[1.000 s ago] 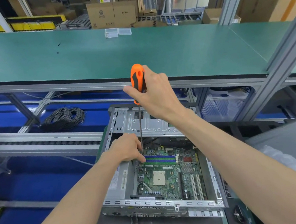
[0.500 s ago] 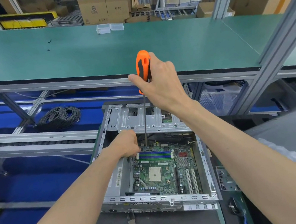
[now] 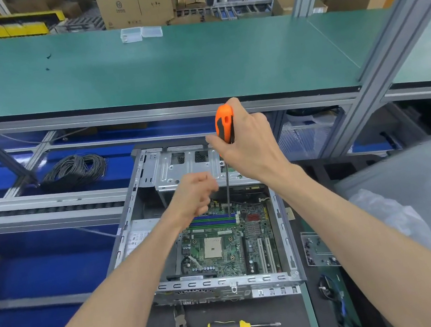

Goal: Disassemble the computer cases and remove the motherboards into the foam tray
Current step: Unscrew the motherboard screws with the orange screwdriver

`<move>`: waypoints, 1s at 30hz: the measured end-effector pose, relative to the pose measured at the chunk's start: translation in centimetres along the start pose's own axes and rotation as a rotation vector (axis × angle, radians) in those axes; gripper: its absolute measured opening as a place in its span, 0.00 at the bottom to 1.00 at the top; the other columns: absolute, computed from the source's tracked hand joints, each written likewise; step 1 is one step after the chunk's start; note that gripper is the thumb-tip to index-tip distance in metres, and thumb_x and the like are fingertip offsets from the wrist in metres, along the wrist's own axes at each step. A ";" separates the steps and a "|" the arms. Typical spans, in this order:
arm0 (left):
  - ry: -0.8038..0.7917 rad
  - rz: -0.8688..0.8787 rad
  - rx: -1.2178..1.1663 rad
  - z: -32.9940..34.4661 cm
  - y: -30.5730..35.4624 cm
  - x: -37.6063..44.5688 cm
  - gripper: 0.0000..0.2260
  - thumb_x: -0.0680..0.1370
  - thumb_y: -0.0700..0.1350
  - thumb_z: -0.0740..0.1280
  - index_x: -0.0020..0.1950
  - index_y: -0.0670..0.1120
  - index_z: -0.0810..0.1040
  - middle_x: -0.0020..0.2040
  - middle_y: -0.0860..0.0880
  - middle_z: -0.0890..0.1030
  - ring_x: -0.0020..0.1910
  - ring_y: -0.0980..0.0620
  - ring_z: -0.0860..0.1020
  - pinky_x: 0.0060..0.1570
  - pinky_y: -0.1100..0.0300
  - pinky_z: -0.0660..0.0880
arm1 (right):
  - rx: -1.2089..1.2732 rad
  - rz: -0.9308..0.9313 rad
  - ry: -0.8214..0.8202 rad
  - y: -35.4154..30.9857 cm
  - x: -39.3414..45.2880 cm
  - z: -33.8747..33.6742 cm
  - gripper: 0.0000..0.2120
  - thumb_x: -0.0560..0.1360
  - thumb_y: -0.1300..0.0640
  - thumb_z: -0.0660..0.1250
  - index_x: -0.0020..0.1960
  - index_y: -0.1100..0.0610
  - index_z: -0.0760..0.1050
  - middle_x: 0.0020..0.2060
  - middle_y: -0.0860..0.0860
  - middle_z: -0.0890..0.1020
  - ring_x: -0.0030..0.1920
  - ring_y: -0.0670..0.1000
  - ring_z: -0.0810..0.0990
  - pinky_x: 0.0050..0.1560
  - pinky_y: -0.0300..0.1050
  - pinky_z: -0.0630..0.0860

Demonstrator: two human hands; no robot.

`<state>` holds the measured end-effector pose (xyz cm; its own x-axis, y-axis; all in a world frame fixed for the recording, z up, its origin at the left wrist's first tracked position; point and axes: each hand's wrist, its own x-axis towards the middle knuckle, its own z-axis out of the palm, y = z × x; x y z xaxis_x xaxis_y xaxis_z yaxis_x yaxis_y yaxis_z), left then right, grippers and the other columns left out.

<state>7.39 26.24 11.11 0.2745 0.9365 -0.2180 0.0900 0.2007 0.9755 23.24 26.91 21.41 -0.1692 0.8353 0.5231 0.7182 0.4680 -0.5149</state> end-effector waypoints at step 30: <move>-0.004 0.127 0.518 4.8 -2.8 2.7 0.07 0.77 0.43 0.74 0.52 0.43 0.87 0.42 0.60 0.85 0.35 0.75 0.76 0.41 0.81 0.68 | -0.501 -0.073 -0.024 1.2 -1.4 -2.2 0.15 0.79 0.44 0.64 0.51 0.55 0.67 0.31 0.52 0.70 0.32 0.61 0.66 0.33 0.48 0.65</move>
<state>12.49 26.86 7.61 0.3180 0.9428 -0.1004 0.5163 -0.0834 0.8524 25.82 25.60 21.59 -0.2419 0.8147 0.5270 0.9386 0.3342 -0.0858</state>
